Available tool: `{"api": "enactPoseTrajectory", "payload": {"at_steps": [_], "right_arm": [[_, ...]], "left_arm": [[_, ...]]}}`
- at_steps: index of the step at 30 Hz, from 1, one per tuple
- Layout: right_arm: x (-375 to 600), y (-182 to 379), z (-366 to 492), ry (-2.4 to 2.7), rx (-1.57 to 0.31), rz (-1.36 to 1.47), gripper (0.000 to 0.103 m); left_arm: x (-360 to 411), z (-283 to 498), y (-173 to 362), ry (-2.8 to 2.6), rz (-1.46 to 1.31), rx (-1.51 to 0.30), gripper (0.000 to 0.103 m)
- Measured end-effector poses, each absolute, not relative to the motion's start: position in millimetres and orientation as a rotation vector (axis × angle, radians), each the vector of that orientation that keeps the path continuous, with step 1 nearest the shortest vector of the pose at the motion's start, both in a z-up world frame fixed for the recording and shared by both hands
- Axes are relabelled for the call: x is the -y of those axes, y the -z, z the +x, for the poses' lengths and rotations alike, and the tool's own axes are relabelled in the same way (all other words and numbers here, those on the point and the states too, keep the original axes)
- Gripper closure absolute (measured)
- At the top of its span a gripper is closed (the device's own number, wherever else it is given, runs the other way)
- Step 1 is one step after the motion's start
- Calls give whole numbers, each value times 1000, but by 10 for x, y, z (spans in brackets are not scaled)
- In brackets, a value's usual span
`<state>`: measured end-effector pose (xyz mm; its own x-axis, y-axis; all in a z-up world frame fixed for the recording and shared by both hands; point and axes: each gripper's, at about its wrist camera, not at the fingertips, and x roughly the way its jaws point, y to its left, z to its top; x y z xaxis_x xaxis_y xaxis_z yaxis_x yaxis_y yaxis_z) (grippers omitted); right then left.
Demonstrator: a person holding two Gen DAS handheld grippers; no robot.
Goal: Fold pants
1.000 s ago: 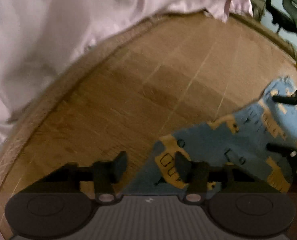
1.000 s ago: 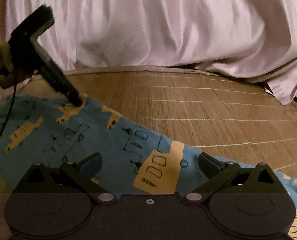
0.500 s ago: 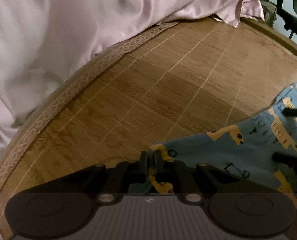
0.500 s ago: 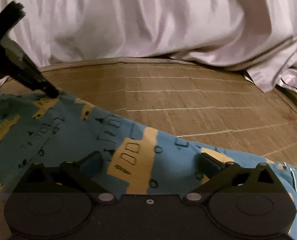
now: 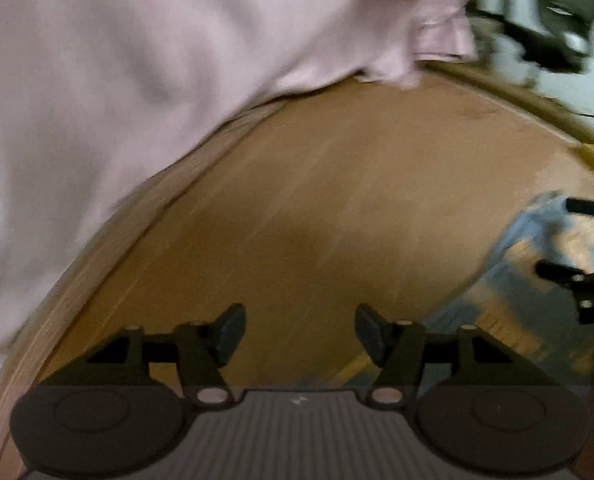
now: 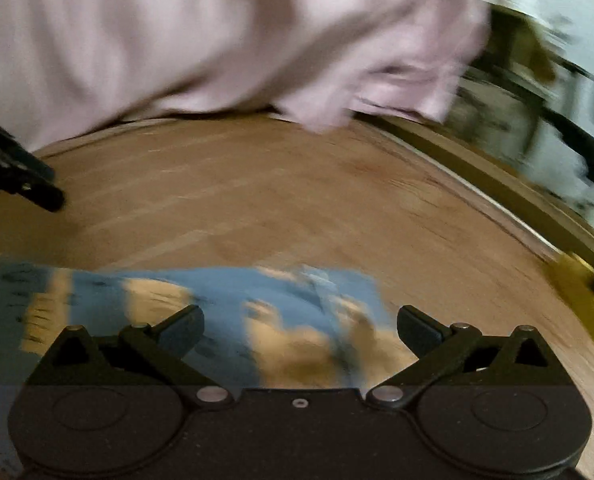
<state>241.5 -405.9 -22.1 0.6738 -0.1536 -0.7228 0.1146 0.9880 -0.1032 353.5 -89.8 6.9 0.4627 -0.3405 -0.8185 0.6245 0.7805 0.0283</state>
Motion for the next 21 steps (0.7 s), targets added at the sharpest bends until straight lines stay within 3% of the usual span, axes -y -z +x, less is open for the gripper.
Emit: {"api": "enactPoseTrajectory", "payload": {"at_steps": [9, 17, 19, 21], "right_arm": [[4512, 272, 2200, 198, -849, 96, 1], [4549, 437, 2398, 133, -895, 92, 1], [4589, 480, 2394, 124, -906, 114, 1], [4619, 517, 2388, 119, -917, 125, 1]], "left_arm": [[3018, 3764, 137, 1163, 375, -979, 40], [3608, 3885, 540, 1283, 288, -1151, 40], [3643, 3904, 556, 1282, 293, -1153, 46], [3715, 3897, 563, 1278, 312, -1156, 65]]}}
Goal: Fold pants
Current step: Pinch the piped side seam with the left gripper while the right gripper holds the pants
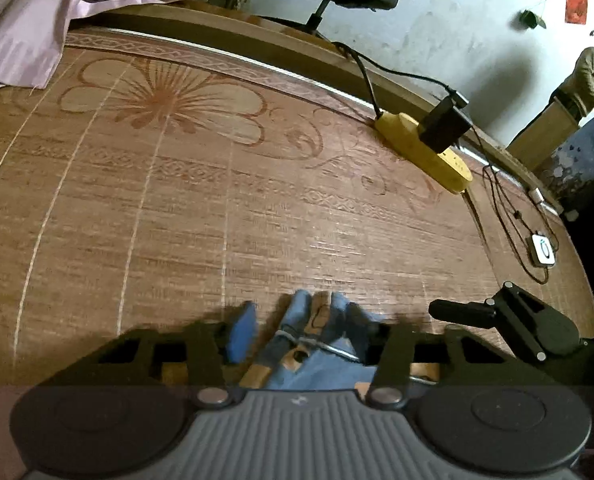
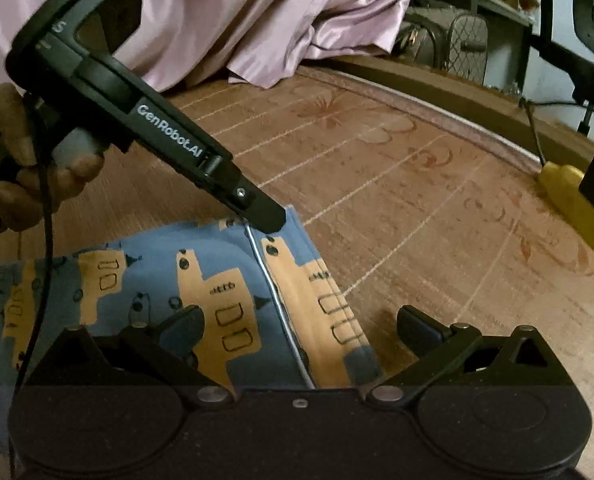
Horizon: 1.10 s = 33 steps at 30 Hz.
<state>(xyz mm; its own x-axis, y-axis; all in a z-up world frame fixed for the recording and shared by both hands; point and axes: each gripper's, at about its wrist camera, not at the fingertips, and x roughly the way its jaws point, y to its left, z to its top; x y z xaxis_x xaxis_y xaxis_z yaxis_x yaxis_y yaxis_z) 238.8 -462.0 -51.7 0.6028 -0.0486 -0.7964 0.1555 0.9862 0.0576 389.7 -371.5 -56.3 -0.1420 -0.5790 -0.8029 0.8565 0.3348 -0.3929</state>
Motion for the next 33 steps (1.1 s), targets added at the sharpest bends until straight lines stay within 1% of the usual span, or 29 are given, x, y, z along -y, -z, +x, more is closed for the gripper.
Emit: {"api": "enactPoseTrajectory", "payload": {"at_steps": [2, 4, 6, 7, 9, 11, 14, 21, 26, 30, 33], "right_arm": [[4648, 540, 2385, 122, -922, 127, 1], [4677, 539, 2371, 128, -918, 139, 1], [4720, 532, 2358, 135, -908, 153, 1], [4737, 527, 2351, 136, -904, 155, 1], [4765, 513, 2337, 130, -895, 143, 1], [4806, 506, 2335, 108, -899, 126, 1], [4869, 511, 2325, 120, -900, 86, 1], [4902, 469, 2280, 73, -864, 69, 1], [5006, 433, 2253, -44, -809, 124, 1], [5147, 404, 2248, -151, -741, 192, 3], [5258, 423, 2260, -169, -732, 236, 7]], "left_arm": [[3769, 3859, 579, 1284, 337, -1164, 72], [3788, 3799, 561, 1282, 381, -1139, 75], [3812, 3733, 543, 1267, 414, -1111, 81], [3817, 3700, 534, 1257, 421, -1095, 82], [3816, 3605, 501, 1254, 451, -1031, 88], [3768, 3437, 462, 1285, 525, -902, 91], [3682, 3253, 438, 1312, 586, -789, 92], [3543, 3131, 312, 1327, 588, -697, 92], [3455, 2903, 262, 1342, 660, -537, 93], [3359, 2783, 229, 1356, 678, -446, 93], [3259, 2669, 203, 1365, 708, -357, 94]]}}
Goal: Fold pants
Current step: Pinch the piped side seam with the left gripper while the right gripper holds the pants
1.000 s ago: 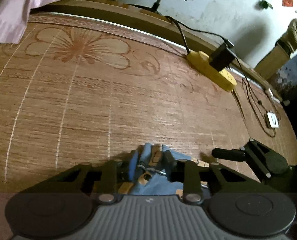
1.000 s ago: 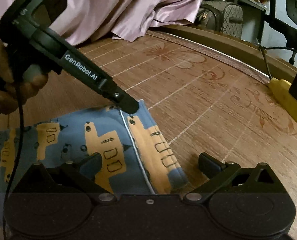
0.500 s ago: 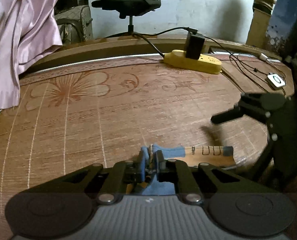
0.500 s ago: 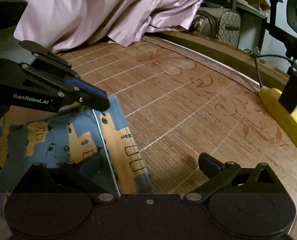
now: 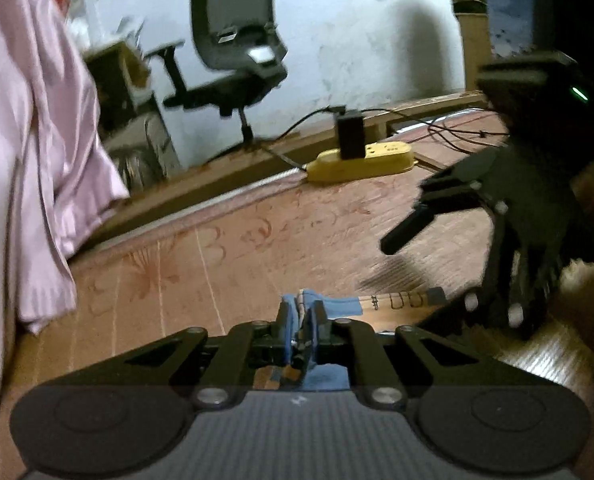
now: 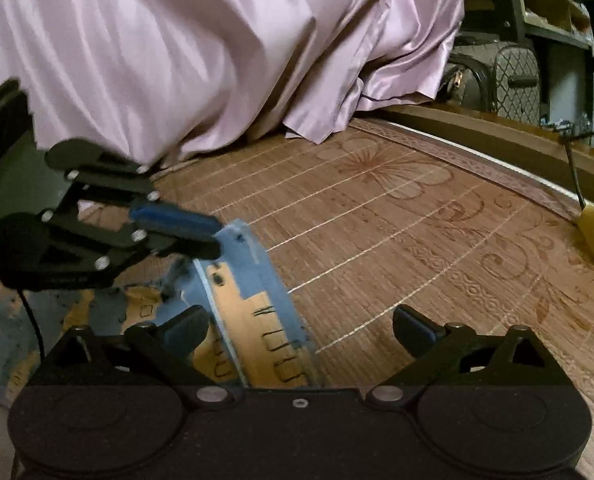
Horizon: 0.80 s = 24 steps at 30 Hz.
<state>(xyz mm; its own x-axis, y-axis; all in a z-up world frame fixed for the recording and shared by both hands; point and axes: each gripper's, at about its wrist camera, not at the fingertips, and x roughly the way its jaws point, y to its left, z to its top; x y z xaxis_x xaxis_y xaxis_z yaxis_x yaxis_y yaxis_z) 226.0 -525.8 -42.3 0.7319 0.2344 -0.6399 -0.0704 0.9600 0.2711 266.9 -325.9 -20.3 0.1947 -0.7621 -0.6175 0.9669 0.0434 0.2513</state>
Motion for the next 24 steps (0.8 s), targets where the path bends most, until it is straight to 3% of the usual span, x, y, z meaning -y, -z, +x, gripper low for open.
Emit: {"api": "enactPoseTrajectory", "payload": {"at_steps": [9, 10, 13, 14, 19, 24], "right_arm": [[5548, 540, 2299, -288, -733, 468, 18], [5546, 563, 2312, -291, -745, 468, 26], [5514, 619, 2358, -275, -794, 449, 60], [5507, 624, 2338, -277, -801, 442, 65], [5479, 656, 2324, -295, -824, 441, 73], [5470, 622, 2298, -288, -811, 429, 89]], "left_arm": [[3099, 2475, 169, 1380, 750, -249, 94], [3094, 2470, 166, 1381, 751, -249, 94], [3087, 2472, 156, 1382, 753, -245, 94], [3088, 2474, 149, 1382, 751, -243, 94], [3086, 2459, 146, 1385, 769, -229, 94], [3076, 2459, 147, 1379, 773, -224, 94]]}}
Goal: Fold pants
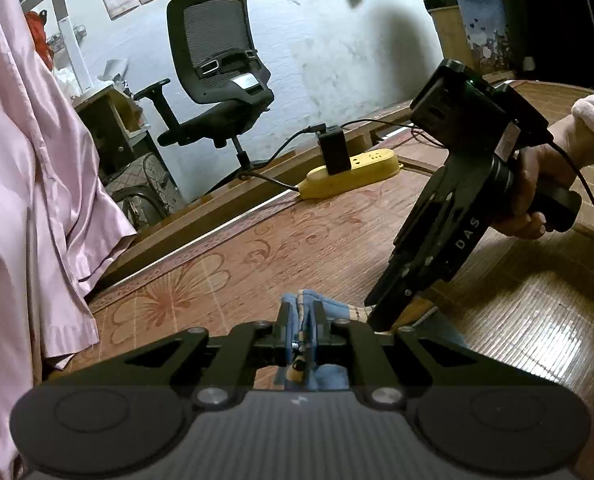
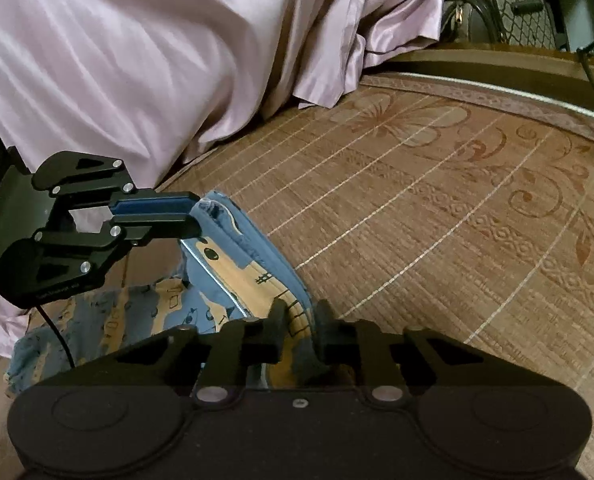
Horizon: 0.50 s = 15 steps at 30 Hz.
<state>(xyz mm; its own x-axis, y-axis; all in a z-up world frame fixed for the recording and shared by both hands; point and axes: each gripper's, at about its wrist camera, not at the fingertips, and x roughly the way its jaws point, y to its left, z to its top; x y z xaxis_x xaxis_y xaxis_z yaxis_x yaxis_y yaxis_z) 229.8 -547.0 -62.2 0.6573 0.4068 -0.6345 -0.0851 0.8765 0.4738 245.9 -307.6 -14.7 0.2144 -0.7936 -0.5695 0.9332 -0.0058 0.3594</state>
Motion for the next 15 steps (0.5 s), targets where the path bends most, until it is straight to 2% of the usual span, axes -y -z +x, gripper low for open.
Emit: {"api": "enactPoseTrajectory", "payload": {"at_steps": [7, 8, 9, 13, 15], "right_arm": [[5466, 607, 2297, -279, -815, 428, 96], [5463, 603, 2293, -281, -815, 429, 96], [5461, 596, 2287, -287, -812, 431, 96], [5453, 576, 2275, -301, -805, 426, 95], [5455, 596, 2283, -280, -819, 411, 89]], "left_arm": [[3107, 2475, 158, 1348, 785, -227, 95], [3124, 2491, 164, 1340, 786, -228, 100], [3146, 2507, 167, 1329, 784, -232, 100], [3241, 2696, 182, 1303, 722, -369, 100], [3263, 2800, 223, 1291, 696, -438, 100]]}}
